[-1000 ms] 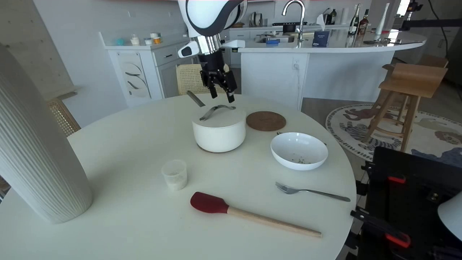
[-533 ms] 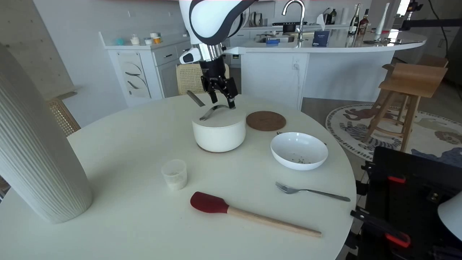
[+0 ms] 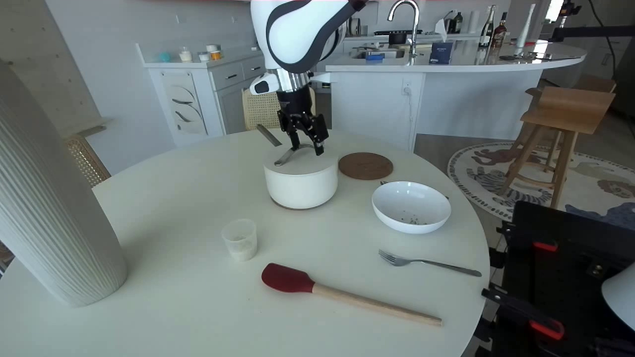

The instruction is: Remove the white lid from the white pot

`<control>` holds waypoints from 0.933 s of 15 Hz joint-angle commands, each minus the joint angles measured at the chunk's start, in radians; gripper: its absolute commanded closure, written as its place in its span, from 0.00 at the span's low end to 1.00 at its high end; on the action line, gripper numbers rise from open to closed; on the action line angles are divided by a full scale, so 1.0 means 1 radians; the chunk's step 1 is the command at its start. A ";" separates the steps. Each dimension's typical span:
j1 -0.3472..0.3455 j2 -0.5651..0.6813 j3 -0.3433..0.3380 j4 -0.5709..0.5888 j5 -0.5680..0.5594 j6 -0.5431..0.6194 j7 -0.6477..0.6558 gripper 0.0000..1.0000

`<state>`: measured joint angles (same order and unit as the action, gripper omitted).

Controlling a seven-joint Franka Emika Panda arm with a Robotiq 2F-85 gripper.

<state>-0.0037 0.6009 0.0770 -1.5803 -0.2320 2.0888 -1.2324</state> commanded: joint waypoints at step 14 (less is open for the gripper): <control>0.004 -0.038 -0.019 -0.059 -0.029 0.087 0.022 0.94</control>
<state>-0.0043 0.6002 0.0626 -1.5911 -0.2392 2.1612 -1.2309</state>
